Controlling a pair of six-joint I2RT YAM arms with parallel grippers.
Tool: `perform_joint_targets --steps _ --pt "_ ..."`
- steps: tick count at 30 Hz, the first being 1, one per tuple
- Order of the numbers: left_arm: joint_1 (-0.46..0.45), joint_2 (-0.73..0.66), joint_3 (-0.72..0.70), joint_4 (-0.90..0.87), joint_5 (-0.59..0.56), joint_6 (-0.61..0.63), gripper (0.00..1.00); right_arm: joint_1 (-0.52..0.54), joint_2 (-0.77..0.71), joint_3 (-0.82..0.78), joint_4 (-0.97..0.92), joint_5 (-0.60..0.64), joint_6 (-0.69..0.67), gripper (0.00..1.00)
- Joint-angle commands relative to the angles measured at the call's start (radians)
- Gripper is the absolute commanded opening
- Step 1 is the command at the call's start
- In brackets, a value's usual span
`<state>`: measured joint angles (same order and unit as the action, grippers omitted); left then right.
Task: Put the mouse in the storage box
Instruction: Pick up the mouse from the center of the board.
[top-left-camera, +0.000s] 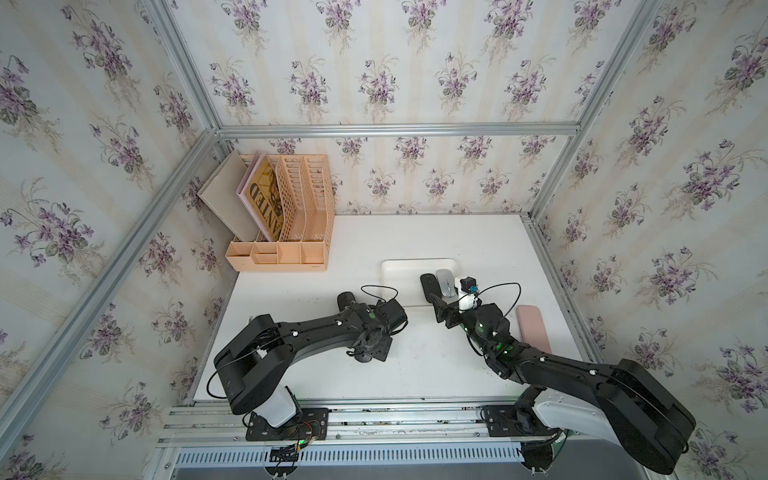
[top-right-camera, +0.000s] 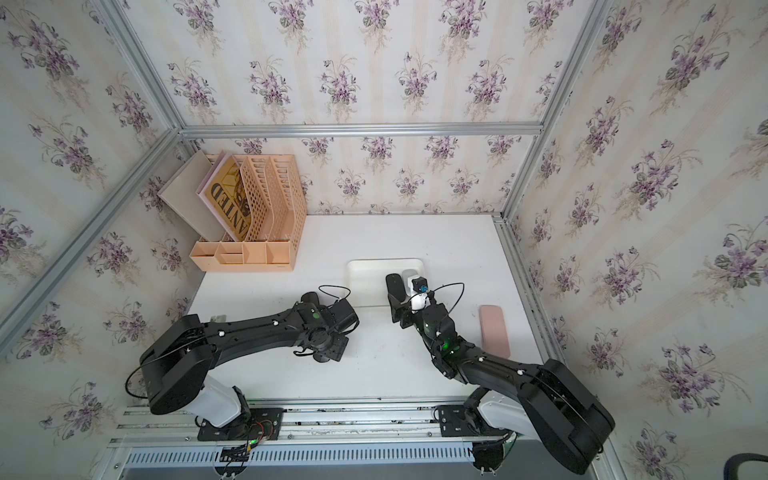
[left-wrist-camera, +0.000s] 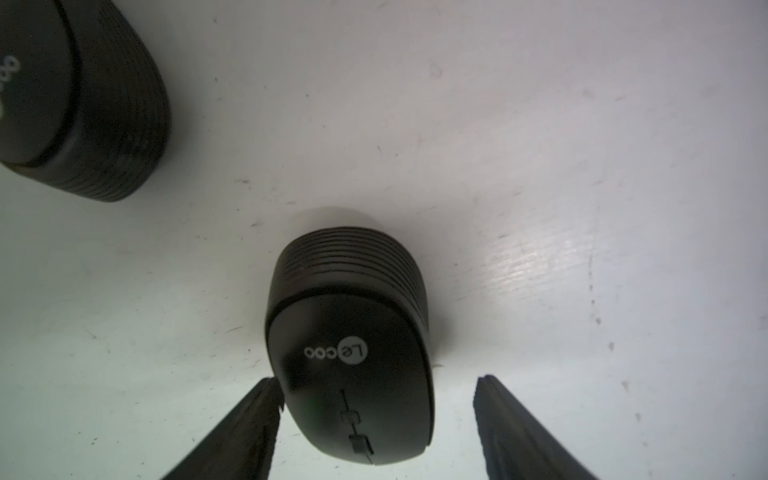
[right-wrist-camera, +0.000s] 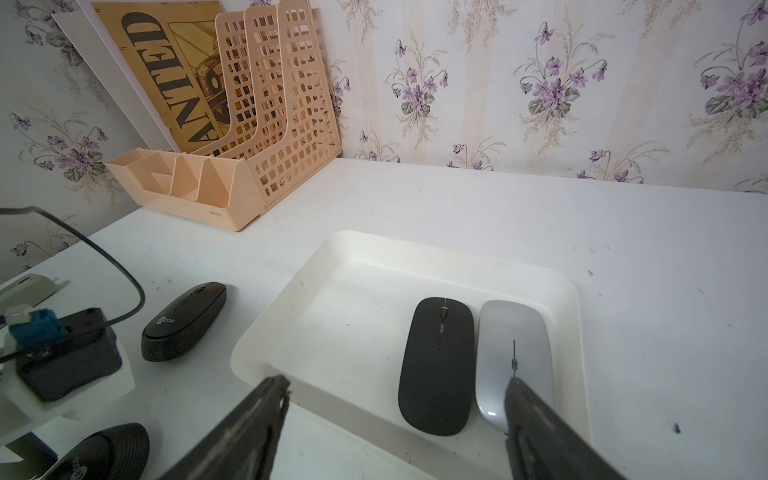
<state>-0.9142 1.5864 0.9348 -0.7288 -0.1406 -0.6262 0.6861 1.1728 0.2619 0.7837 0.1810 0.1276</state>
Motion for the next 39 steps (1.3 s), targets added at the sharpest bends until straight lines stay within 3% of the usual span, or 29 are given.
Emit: perform_joint_targets --steps 1,9,21,32,39 --pt "0.001 -0.013 0.001 -0.040 -0.042 -0.012 0.81 0.000 0.006 0.012 0.006 -0.008 0.003 0.85" --pt "0.026 -0.028 -0.037 0.007 -0.012 -0.013 0.83 0.000 0.023 0.022 -0.001 -0.016 0.004 0.85" --pt "0.044 0.010 -0.042 0.106 0.042 0.036 0.73 0.000 0.035 0.022 0.014 -0.047 -0.004 0.85" --pt "0.051 0.006 -0.051 0.126 0.047 0.047 0.63 0.000 0.075 0.003 0.153 -0.367 -0.042 0.86" --pt "0.057 -0.004 -0.044 0.107 0.049 0.050 0.57 0.000 0.078 0.014 0.117 -0.286 -0.036 0.86"
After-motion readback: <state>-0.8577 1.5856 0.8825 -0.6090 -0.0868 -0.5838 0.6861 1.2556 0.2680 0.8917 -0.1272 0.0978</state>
